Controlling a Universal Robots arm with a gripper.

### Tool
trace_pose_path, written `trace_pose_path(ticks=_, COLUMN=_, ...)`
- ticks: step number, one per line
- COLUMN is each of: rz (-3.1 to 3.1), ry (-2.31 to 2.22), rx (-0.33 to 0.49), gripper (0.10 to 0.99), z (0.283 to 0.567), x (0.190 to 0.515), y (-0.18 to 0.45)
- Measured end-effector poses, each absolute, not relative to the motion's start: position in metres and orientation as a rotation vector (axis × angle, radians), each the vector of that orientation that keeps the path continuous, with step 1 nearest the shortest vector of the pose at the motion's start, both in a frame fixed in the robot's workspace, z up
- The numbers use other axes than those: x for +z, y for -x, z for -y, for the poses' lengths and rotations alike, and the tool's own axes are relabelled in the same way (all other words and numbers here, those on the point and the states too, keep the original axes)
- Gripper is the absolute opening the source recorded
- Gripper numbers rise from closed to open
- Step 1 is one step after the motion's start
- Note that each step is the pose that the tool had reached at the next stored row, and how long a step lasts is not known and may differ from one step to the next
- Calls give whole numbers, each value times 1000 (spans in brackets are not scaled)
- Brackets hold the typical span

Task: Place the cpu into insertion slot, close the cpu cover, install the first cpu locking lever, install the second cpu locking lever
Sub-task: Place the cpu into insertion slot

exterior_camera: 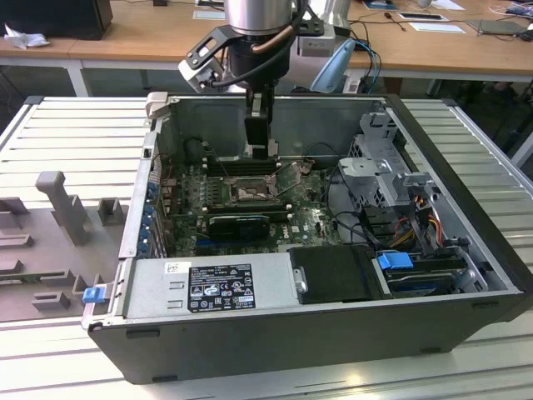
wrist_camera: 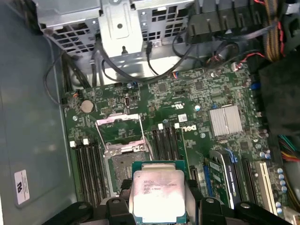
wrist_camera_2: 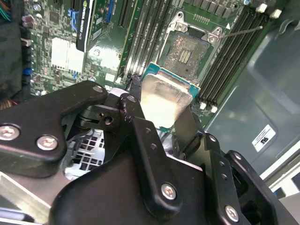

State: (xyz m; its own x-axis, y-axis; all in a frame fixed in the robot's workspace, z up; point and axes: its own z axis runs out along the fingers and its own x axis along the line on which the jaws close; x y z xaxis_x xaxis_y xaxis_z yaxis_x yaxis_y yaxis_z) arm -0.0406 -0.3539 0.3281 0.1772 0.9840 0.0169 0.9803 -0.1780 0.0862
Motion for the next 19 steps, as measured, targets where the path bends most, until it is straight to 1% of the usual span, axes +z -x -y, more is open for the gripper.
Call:
trace_pose_path(ticks=14, rz=-2073, ry=-2288, rx=109, gripper=525, z=354, x=320, y=41)
trace_pose_path(ticks=19, rz=-2139, ry=-2229, rx=111, gripper=525, z=354, x=311, y=41)
